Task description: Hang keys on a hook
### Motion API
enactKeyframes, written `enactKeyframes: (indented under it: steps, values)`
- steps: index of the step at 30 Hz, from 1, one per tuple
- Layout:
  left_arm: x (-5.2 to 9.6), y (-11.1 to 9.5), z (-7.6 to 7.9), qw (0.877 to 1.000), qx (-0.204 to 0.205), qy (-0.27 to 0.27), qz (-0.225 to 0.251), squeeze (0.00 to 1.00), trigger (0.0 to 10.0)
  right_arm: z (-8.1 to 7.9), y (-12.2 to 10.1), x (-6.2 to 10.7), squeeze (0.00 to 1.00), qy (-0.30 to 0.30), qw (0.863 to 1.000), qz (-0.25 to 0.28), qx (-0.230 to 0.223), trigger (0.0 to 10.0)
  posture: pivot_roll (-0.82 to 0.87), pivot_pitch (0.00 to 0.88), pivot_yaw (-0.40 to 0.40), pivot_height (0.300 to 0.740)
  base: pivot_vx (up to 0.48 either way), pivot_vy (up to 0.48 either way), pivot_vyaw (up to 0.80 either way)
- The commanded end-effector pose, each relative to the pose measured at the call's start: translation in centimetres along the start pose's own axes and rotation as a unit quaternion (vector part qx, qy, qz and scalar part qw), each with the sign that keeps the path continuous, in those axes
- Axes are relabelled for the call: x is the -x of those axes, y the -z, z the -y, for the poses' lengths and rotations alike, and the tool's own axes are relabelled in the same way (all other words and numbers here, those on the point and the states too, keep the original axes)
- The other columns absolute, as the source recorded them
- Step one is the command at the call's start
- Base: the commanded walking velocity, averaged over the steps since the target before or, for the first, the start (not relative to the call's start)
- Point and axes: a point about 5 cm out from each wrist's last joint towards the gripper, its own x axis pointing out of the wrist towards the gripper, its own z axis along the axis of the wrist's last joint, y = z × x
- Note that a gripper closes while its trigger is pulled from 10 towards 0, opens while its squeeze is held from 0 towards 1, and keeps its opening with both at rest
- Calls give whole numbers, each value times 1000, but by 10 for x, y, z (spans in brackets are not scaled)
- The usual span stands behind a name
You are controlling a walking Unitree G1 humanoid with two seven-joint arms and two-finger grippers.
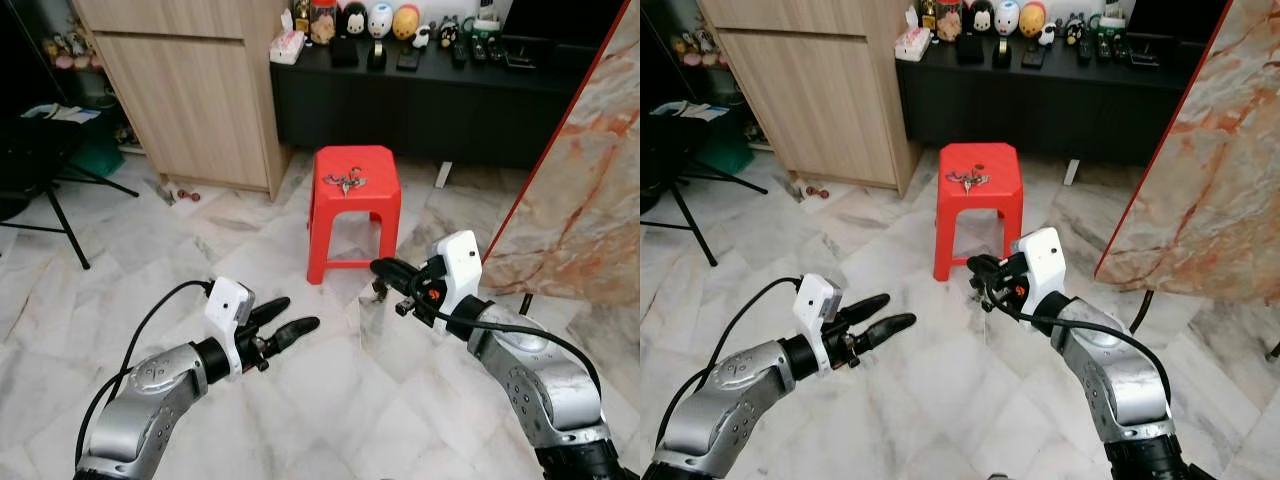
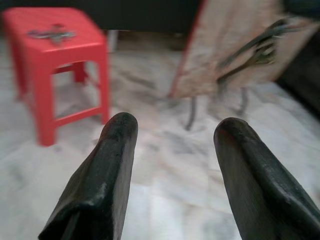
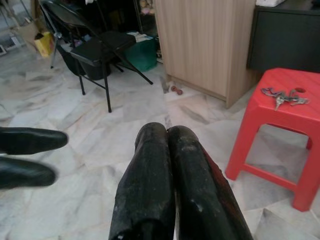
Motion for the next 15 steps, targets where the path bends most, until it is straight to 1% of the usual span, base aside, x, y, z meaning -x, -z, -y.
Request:
enactKeyframes:
  steps: [1, 3, 4, 5, 6, 7, 8, 9, 10, 11, 12, 14, 15]
  values:
    - [4, 13, -14, 998, 4, -60, -15, 0, 10000, -4, -4, 1, 0, -9, 1000, 9, 2, 10000, -163, 80, -30, 727, 0, 0, 0]
    - [9, 31, -35, 986, 25, -159, -32, 0, 10000, 0, 3, 2, 0, 0, 1000, 1, 1, 10000, -159, 89, -38, 727, 0, 0, 0]
    - [9, 31, -35, 986, 25, -159, -32, 0, 10000, 0, 3, 2, 0, 0, 1000, 1, 1, 10000, -159, 89, -38, 727, 0, 0, 0]
    - [24, 63, -55, 961, 30, -259, -92, 0, 10000, 14, 21, 6, 0, 49, 998, -15, -25, 10000, -159, 99, -45, 727, 0, 0, 0]
    - [31, 75, -60, 950, 27, -287, -119, 0, 10000, 20, 30, 9, 0, 71, 996, -23, -39, 10000, -160, 99, -46, 727, 0, 0, 0]
    - [31, 75, -60, 950, 27, -287, -119, 0, 10000, 20, 30, 9, 0, 71, 996, -23, -39, 10000, -160, 99, -46, 727, 0, 0, 0]
    - [41, 95, -62, 937, 43, -310, -155, 0, 10000, 31, 49, 14, 0, 121, 990, -43, -56, 10000, -165, 101, -47, 727, 0, 0, 0]
    - [45, 106, -59, 935, 46, -306, -174, 0, 10000, 38, 65, 19, 0, 155, 984, -61, -68, 10000, -169, 101, -48, 727, 0, 0, 0]
    - [47, 113, -56, 934, 47, -302, -188, 0, 10000, 42, 75, 22, 0, 177, 978, -74, -76, 10000, -167, 99, -48, 727, 0, 0, 0]
    - [50, 123, -51, 932, 43, -295, -207, 0, 10000, 46, 92, 29, 0, 205, 971, -97, -81, 10000, -165, 99, -48, 727, 0, 0, 0]
    - [51, 128, -48, 931, 40, -291, -218, 0, 10000, 49, 103, 34, 0, 219, 966, -112, -83, 10000, -162, 99, -48, 727, 0, 0, 0]
    - [55, 143, -40, 927, 55, -291, -232, 0, 10000, 52, 136, 50, 0, 269, 944, -148, -121, 10000, -161, 94, -44, 727, 0, 0, 0]
    - [57, 149, -38, 923, 65, -298, -235, 0, 10000, 51, 151, 57, 0, 289, 934, -167, -131, 10000, -161, 94, -44, 727, 0, 0, 0]
